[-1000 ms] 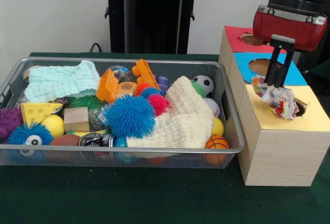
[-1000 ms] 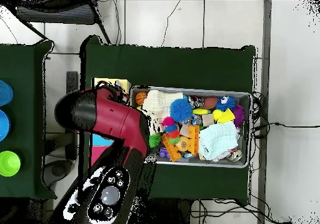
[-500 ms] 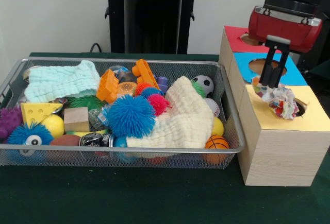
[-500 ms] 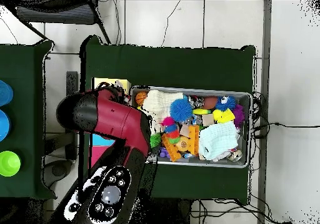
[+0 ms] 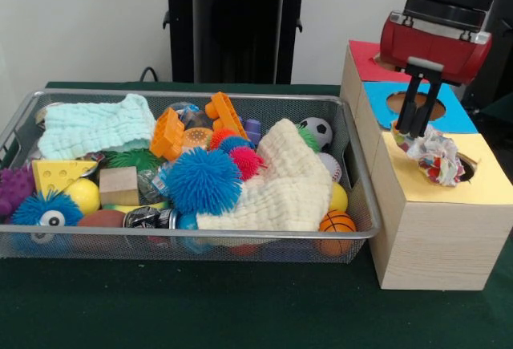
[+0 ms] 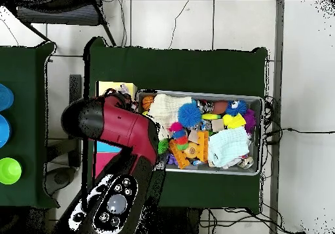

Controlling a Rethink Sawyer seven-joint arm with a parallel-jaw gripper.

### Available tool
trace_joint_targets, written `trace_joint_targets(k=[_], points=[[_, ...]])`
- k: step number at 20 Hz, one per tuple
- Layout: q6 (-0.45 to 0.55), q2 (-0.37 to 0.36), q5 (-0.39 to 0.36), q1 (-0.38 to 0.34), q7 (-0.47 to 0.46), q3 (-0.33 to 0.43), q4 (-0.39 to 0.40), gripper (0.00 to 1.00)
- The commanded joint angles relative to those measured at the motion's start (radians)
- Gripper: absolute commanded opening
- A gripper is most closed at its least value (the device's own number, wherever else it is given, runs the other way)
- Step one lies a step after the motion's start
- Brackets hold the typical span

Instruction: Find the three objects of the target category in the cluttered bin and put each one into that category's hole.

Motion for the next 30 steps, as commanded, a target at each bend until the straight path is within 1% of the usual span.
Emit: trace_joint_targets(k=[1, 3, 10, 19, 23, 24, 28, 30], points=[[-0.067, 0.078, -0.004, -0.007, 0.236, 0.101, 0.109, 0.0], [-0.082, 0.083, 0.001, -0.01, 0.237, 0.112, 0.114, 0.0], [-0.077, 0.074, 0.022, -0.015, 0.241, 0.135, 0.126, 0.0], [-0.027, 0.041, 0.051, -0.023, 0.25, 0.163, 0.135, 0.0], [-0.005, 0.031, 0.059, -0.019, 0.254, 0.161, 0.129, 0.0], [0.005, 0.018, 0.068, -0.022, 0.256, 0.167, 0.129, 0.0], [-0.005, 0.007, 0.086, -0.035, 0.249, 0.191, 0.126, 0.0], [-0.039, 0.009, 0.097, -0.045, 0.242, 0.215, 0.132, 0.0]])
